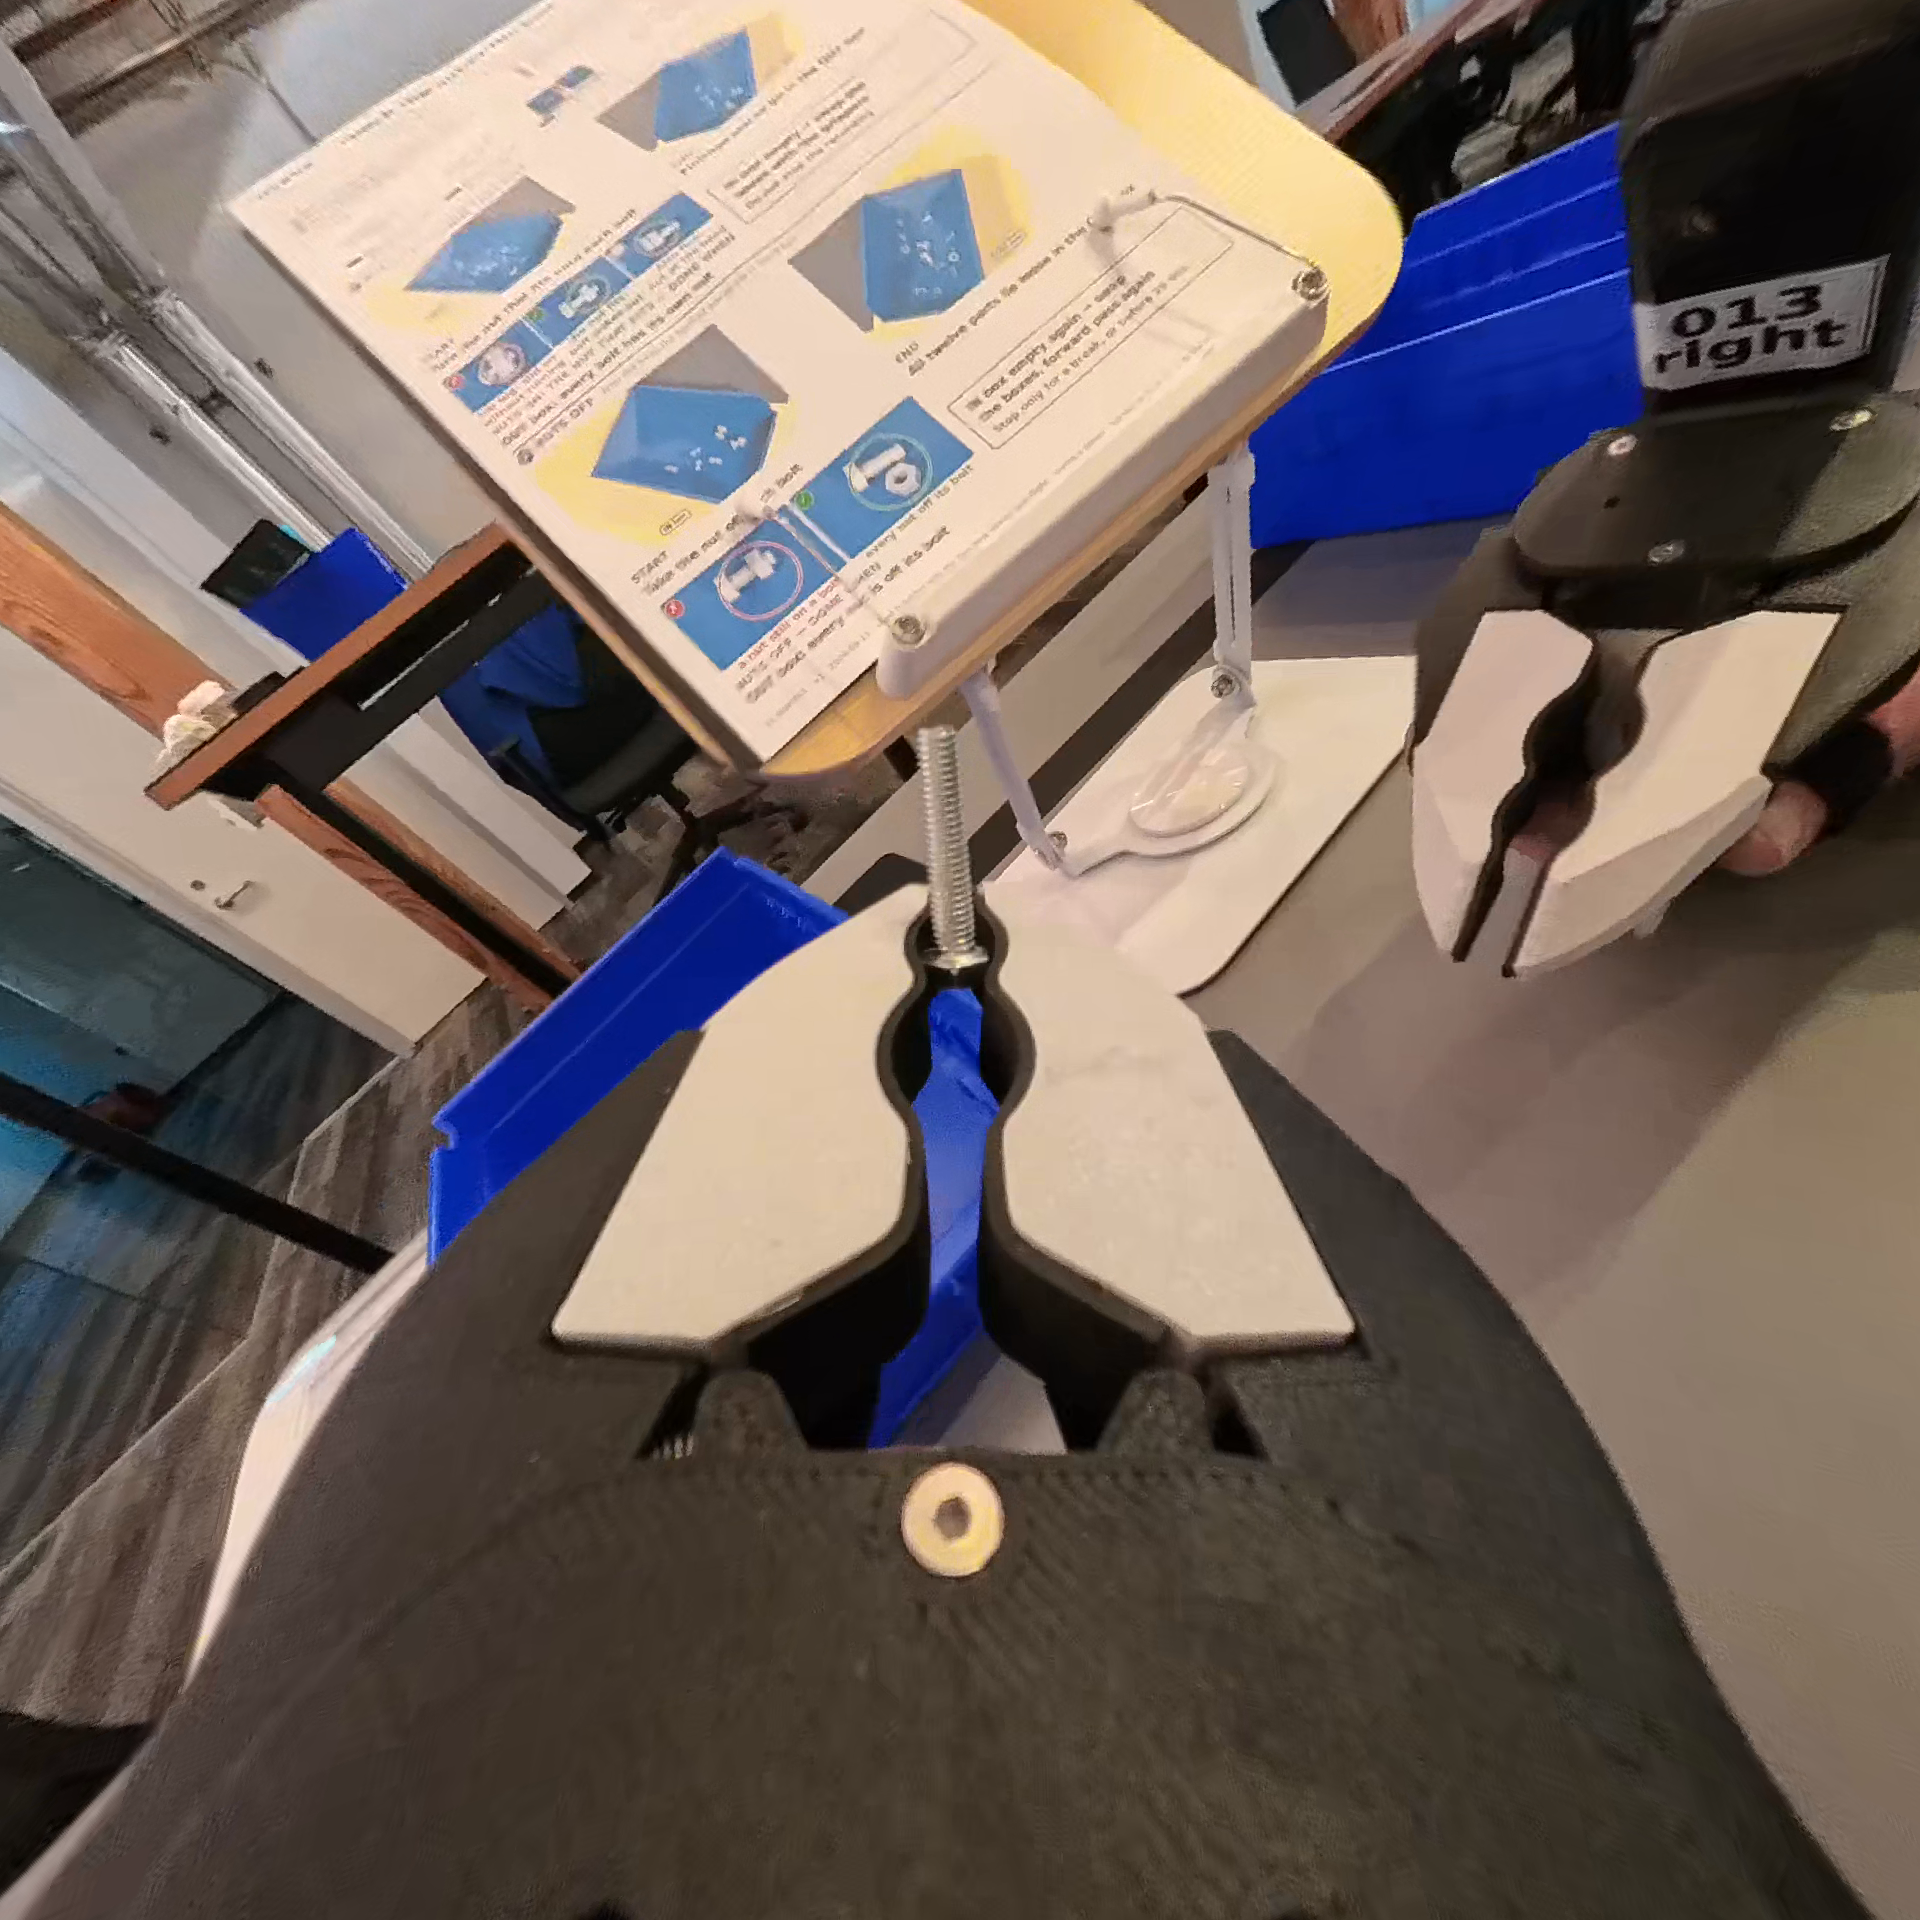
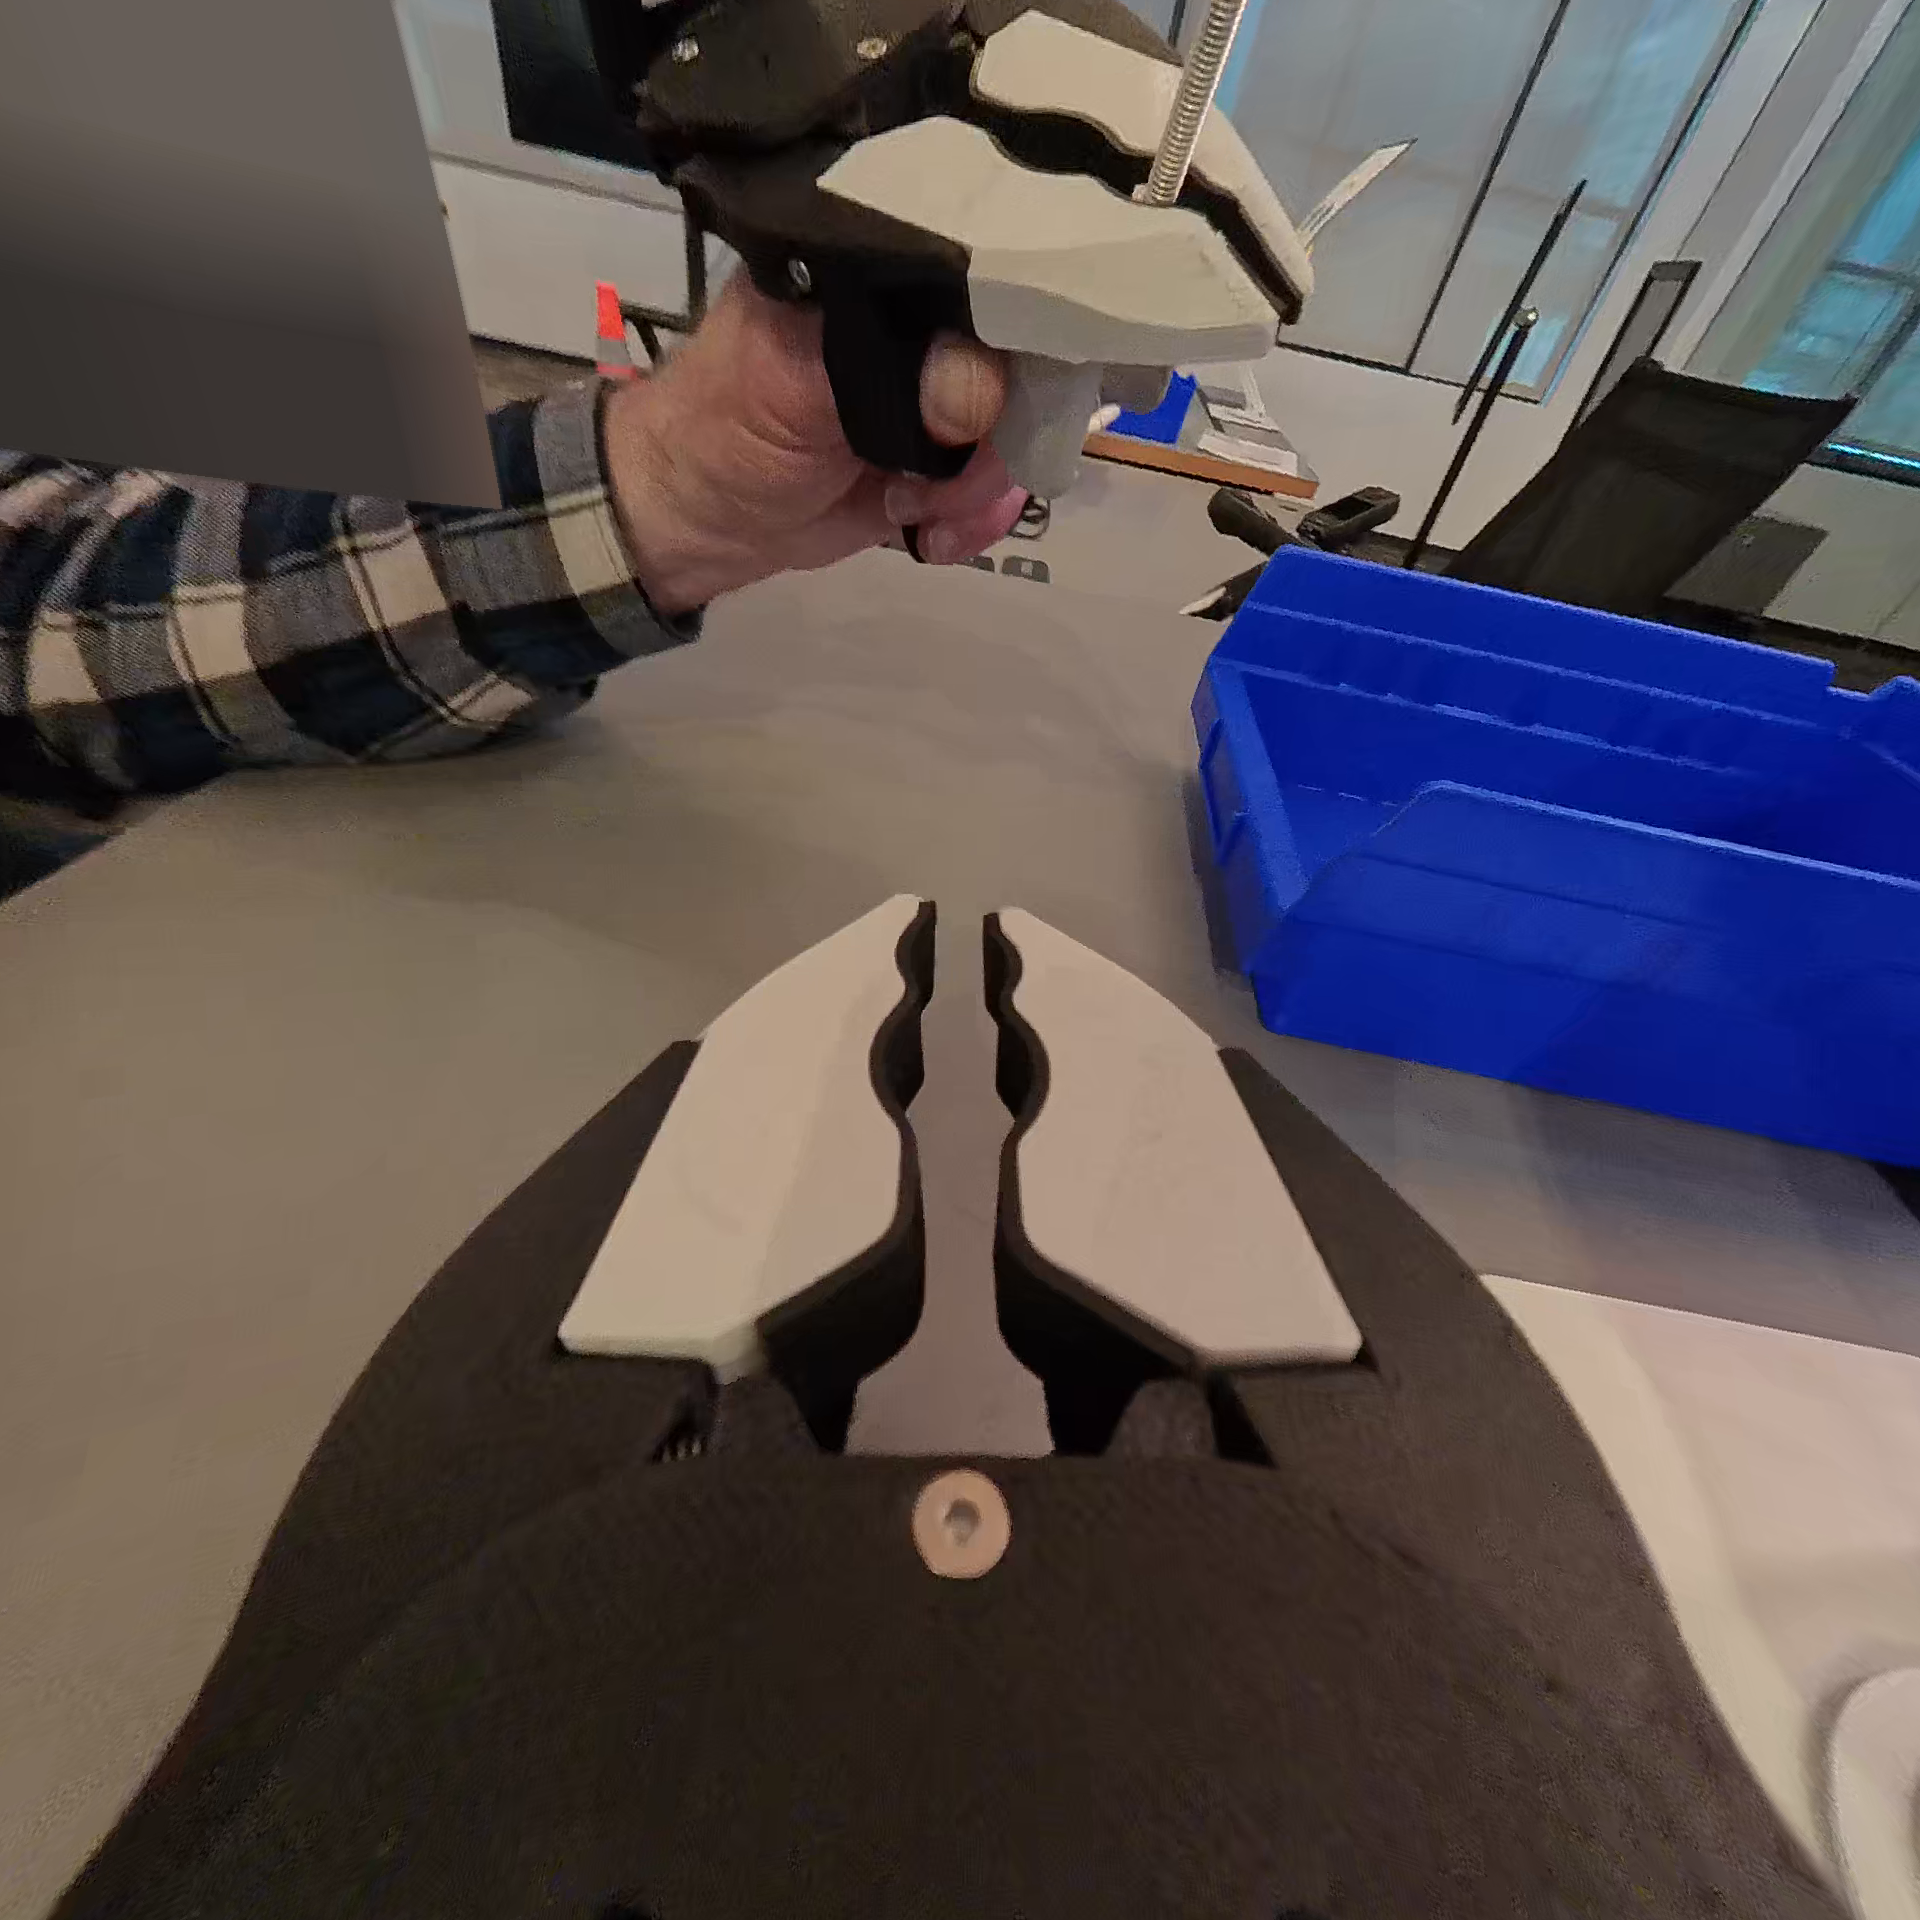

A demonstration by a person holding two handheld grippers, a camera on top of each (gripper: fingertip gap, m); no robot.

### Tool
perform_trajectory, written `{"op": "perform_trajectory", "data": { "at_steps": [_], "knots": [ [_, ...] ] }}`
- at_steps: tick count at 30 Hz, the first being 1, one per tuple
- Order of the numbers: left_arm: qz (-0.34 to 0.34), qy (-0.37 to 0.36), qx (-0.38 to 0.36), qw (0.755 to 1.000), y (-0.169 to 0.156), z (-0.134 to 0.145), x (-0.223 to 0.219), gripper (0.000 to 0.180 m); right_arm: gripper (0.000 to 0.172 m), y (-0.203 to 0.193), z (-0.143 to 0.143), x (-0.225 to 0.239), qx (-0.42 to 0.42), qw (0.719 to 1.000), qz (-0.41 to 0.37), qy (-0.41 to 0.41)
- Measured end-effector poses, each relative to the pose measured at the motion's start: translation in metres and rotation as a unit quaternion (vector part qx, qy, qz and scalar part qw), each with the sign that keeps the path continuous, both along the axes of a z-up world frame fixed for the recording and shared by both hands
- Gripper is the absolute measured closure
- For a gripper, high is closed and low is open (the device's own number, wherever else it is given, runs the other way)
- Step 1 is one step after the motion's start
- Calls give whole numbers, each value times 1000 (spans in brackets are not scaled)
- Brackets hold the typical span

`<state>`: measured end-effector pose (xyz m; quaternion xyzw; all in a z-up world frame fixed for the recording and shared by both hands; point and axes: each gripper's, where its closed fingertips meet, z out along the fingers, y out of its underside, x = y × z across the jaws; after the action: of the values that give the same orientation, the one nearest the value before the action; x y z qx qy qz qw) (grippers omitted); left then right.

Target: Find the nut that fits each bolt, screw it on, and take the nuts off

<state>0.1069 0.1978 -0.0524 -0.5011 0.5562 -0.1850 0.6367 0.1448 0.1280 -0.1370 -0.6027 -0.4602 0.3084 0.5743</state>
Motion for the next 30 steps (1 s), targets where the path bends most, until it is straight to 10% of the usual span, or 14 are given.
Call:
{"op": "perform_trajectory", "data": {
  "at_steps": [14,30],
  "knots": [
    [100,-40,-38,993,-38,-63,-145,177,156,-28,-13,-58,17,995,-77,-60],
    [90,-40,-73,992,-28,-78,-153,177,151,-29,-18,-73,5,992,-104,-75]
  ]
}}
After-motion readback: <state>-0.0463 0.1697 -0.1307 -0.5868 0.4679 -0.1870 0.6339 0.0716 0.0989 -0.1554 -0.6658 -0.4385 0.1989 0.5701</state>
